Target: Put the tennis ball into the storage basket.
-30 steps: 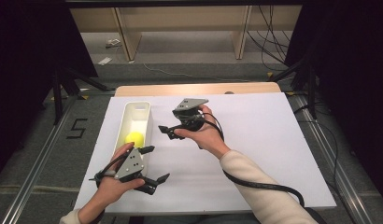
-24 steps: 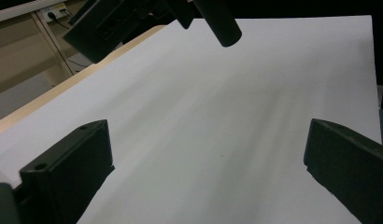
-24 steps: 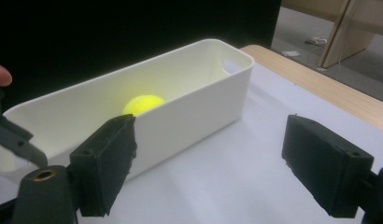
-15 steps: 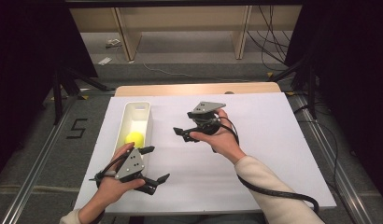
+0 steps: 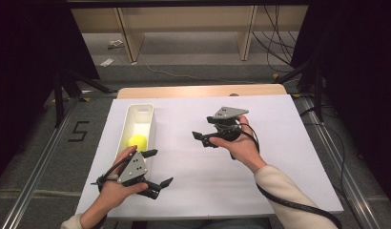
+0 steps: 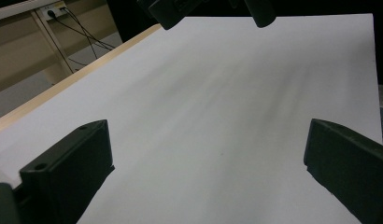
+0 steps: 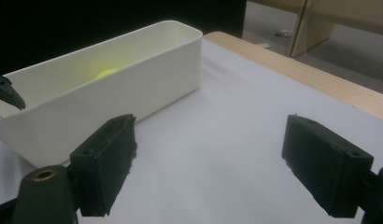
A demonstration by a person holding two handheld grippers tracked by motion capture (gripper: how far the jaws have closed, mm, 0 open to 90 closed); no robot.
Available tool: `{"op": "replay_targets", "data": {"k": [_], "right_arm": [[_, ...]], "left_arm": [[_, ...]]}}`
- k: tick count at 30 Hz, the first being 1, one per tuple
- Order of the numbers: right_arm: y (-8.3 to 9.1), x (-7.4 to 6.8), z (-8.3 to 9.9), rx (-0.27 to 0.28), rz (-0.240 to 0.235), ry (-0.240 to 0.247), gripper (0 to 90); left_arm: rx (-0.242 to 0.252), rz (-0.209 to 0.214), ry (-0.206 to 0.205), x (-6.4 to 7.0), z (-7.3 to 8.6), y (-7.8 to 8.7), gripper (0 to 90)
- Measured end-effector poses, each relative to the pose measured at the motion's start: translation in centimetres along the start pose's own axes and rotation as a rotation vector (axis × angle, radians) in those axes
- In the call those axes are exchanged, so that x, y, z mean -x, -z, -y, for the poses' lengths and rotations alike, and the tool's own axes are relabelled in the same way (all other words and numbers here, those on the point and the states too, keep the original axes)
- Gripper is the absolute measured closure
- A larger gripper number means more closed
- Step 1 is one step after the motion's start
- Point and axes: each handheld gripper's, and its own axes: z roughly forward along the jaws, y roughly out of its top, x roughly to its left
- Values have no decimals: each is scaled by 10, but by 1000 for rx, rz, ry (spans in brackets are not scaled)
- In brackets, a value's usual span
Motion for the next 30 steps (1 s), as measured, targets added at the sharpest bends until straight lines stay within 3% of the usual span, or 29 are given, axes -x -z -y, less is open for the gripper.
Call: {"op": "replay_targets", "data": {"k": [16,30], "right_arm": [[20,6,17,-10,29,-12,183],[48,19,36,9,64,-71,183]], "left_arm": [[0,-3,1,0,0,0,6],[3,-9,2,-1,0,1,5]]}}
